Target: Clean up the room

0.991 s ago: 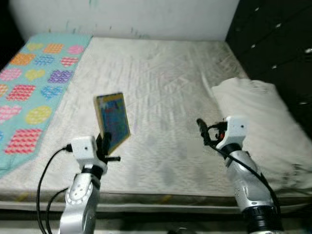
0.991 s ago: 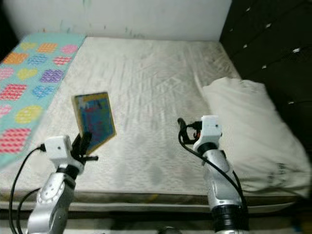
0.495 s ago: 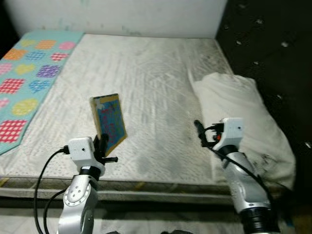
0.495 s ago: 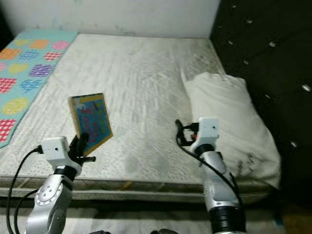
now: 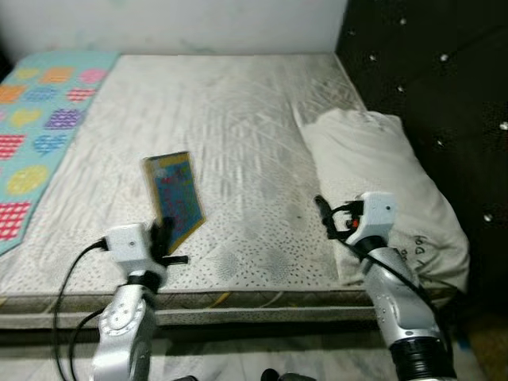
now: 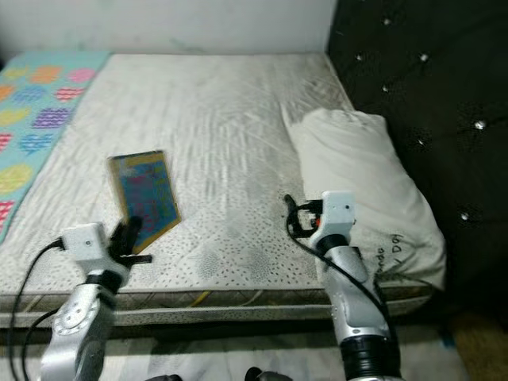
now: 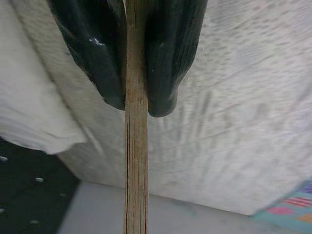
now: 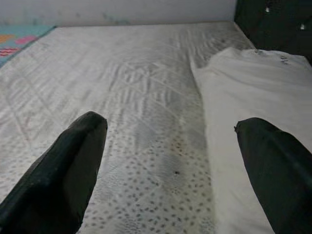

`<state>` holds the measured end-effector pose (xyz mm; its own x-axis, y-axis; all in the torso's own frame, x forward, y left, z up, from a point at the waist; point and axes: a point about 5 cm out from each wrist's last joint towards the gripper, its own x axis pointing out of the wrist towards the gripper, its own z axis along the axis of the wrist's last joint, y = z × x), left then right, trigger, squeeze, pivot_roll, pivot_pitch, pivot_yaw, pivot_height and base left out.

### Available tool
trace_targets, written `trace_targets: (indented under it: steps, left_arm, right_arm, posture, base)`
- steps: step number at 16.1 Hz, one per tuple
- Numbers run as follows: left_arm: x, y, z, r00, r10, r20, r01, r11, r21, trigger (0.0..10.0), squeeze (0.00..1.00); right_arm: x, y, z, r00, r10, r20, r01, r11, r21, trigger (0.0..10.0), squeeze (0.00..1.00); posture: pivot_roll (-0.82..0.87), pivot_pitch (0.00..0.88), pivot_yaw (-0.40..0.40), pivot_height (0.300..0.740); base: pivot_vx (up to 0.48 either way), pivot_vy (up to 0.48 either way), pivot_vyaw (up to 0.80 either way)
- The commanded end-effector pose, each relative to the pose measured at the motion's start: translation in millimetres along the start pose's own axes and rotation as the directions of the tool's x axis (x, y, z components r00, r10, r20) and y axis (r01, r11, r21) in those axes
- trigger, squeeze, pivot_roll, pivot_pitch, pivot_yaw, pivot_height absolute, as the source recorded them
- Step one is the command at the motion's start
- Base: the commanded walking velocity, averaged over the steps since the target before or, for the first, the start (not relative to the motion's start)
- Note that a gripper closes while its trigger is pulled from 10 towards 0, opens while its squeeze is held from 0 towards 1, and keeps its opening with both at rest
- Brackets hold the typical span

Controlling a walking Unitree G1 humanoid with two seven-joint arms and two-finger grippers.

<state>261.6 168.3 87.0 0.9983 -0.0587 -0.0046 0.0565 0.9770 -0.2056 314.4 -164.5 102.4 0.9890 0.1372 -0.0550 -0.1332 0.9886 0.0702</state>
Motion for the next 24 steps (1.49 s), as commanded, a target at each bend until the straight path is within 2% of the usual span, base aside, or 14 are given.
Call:
trace_targets:
  steps: [1, 4, 13, 17, 20, 24]
  left_arm:
    - [1.3, 0.7, 12.7, 0.998, -0.008, 0.063, 0.007, 1.000, 0.009, 10.0, 0.00]
    - [1.4, 0.4, 13.1, 0.998, -0.018, 0.066, 0.017, 1.000, 0.012, 10.0, 0.00]
    - [1.3, -0.7, 12.6, 0.998, -0.025, 0.062, 0.024, 1.000, 0.017, 10.0, 0.00]
    - [1.8, 0.5, 10.2, 0.999, -0.015, 0.044, 0.014, 1.000, 0.020, 10.0, 0.00]
    - [2.3, 5.0, 7.6, 0.999, 0.032, 0.026, -0.032, 0.999, 0.013, 10.0, 0.00]
    - [2.8, 2.3, 7.9, 0.999, 0.021, 0.027, -0.021, 1.000, 0.020, 10.0, 0.00]
  right_arm:
    - [1.5, 3.3, 3.4, 1.000, 0.011, 0.010, -0.011, 1.000, 0.003, 10.0, 0.00]
    - [1.2, 2.6, 3.6, 1.000, 0.012, 0.012, -0.012, 1.000, -0.003, 10.0, 0.00]
    - [1.1, 2.2, 3.9, 1.000, 0.009, 0.013, -0.009, 1.000, -0.004, 10.0, 0.00]
    - [1.2, 1.7, 4.2, 1.000, 0.008, 0.013, -0.008, 1.000, -0.008, 10.0, 0.00]
    - [1.2, 0.9, 3.7, 1.000, 0.006, 0.012, -0.006, 1.000, -0.006, 10.0, 0.00]
    - [1.1, 1.2, 3.3, 1.000, 0.008, 0.011, -0.008, 1.000, -0.006, 10.0, 0.00]
  posture:
    - [-0.13, 0.125, -0.023, 0.740]
    - [-0.13, 0.124, -0.021, 0.740]
    - [-0.13, 0.126, -0.021, 0.740]
    - [-0.13, 0.129, -0.022, 0.740]
    - [-0.13, 0.124, -0.019, 0.740]
    - [-0.13, 0.121, -0.018, 0.740]
  base:
    - [0.000, 0.000, 0.00]
    - [0.000, 0.000, 0.00]
    - [0.267, 0.000, 0.00]
    - [0.000, 0.000, 0.00]
    - [0.000, 0.000, 0.00]
    - [0.000, -0.082, 0.00]
